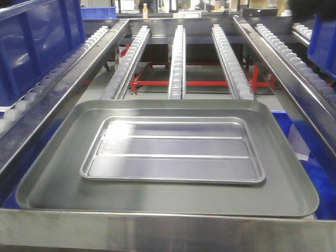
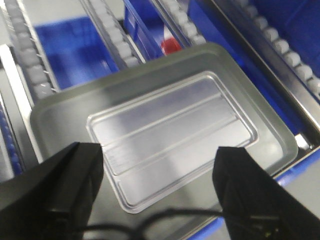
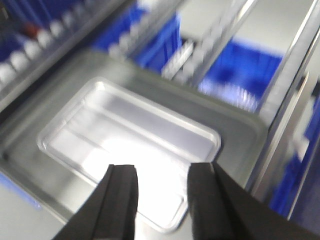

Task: Grab silver tray and place in blue box
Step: 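Lower both grippers onto opposite short edges of the small silver tray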

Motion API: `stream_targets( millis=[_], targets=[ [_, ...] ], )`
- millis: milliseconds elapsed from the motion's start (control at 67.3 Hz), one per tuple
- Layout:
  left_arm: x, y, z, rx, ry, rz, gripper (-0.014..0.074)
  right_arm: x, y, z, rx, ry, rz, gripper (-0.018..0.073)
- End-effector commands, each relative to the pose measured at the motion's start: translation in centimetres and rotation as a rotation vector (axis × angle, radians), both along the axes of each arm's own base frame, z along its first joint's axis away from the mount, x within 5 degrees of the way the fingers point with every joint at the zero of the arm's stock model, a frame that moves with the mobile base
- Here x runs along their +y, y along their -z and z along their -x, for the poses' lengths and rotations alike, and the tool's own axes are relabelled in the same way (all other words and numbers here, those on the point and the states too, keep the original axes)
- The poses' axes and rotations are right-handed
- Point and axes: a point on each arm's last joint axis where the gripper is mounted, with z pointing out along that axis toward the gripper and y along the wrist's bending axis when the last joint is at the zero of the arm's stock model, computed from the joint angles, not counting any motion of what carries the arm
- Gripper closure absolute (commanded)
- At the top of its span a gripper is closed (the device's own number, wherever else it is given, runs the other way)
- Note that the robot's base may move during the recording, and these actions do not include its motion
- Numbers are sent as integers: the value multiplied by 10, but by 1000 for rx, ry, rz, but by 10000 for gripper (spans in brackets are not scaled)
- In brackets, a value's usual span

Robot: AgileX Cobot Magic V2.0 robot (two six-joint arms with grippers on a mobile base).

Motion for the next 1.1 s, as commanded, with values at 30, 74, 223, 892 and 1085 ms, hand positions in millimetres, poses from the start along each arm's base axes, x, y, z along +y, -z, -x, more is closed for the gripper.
stream_targets(
  millis=[30, 74, 223, 892, 1085],
  targets=[
    [-16, -21, -19, 26, -8, 15, 218, 12, -21, -20, 24, -3, 17, 192],
    [-20, -22, -28, 78, -24, -10, 218, 16, -22, -27, 80, -1, 50, 192],
    [-34, -16, -59, 208, -98, -91, 218, 30, -16, -53, 268, 45, 96, 192],
    [-71, 77, -128, 493, -364, -251, 219, 43, 49, -142, 587, 354, 83, 192],
    [-74, 88, -132, 504, -368, -270, 219, 38, 50, -147, 576, 368, 72, 192]
  ],
)
